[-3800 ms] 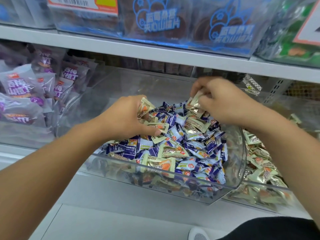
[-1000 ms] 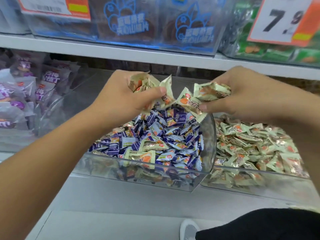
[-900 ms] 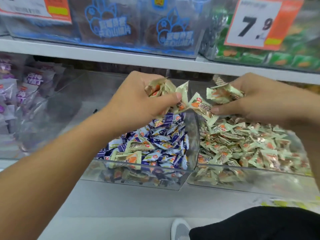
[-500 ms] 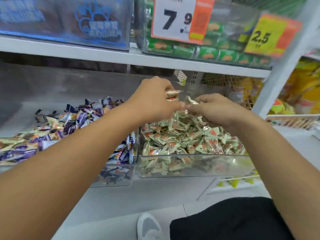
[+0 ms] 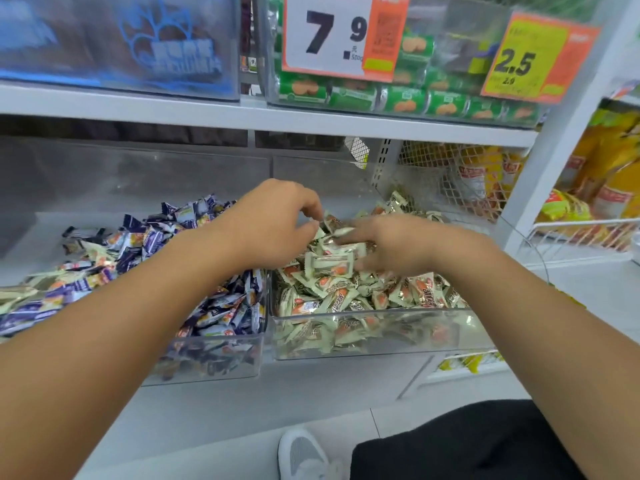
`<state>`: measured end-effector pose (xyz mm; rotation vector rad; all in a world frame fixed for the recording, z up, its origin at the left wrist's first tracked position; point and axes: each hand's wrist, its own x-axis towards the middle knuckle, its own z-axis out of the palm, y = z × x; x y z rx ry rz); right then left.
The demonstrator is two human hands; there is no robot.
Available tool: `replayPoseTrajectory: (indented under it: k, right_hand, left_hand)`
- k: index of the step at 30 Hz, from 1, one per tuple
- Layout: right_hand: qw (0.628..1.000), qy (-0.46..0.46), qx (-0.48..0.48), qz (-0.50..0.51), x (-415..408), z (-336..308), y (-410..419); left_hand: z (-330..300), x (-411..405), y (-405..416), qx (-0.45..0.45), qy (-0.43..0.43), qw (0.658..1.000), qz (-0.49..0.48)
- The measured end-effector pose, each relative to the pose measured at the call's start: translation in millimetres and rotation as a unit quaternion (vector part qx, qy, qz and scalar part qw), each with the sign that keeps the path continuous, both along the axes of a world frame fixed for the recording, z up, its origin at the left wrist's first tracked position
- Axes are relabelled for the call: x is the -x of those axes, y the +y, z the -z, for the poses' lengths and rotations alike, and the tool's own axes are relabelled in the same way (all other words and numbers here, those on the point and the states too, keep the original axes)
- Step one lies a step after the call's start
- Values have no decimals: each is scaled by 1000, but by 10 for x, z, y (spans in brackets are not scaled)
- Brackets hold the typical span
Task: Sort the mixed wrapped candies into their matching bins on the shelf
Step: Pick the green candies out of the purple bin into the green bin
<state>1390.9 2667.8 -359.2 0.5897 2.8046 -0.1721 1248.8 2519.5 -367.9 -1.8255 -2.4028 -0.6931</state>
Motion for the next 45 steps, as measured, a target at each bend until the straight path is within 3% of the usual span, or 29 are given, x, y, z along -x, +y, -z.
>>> replayPoseTrajectory:
  k: [4,9,11,13,15,17,19,22,25,30,35,40,43,45]
  right_hand:
    - [989,-79,-77,103,-128,-61,193]
    - [985,-48,-116,122,-167,-184,106]
    - [980,56,-155,110,-70,-358,-114]
    - [962,210,-175,9,97,-513,-474]
    - [937,324,-45,-125,307,-584,-985]
    - [936,277,30,-217,566,-505,-1408]
    - [952,177,5,-250,878,-347,-1626]
    - [964,49,4,-261,1204,-226,-1726]
    - [964,3,33,-265,1357,-181,-1713]
    - [962,57,52,-263,1502,-179,-1653]
    - [961,74,154,-217,1541,-249,-1481]
    - [957,102,176,-205,1576,-238,-1440]
    - [961,120,154,-197,1611,-222,-1498]
    - [959,152,140,-193,1652,-223,-1572]
  left_hand:
    - [-26,0,-49,-2,-7,1000,27]
    - [-107,105,-295,-76,-40,996,35]
    - [-140,243,-493,-112,-57,992,-5]
    - [-159,482,-774,-85,-60,992,-76]
    - [-155,752,-1123,33,-49,985,-159]
    - [-123,964,-1483,161,-49,965,-203]
    - [-93,1052,-1760,232,-51,948,-211]
    - [-108,1057,-1976,251,-83,946,-186]
    - [-100,1063,-2101,233,-120,951,-166]
    - [-35,943,-2030,80,-198,970,-114]
    - [88,824,-1777,184,-168,965,-78]
    - [83,917,-1804,243,-222,944,-35]
    - [33,993,-1891,208,-230,950,-40]
    - [-27,1130,-2027,128,-258,952,-106]
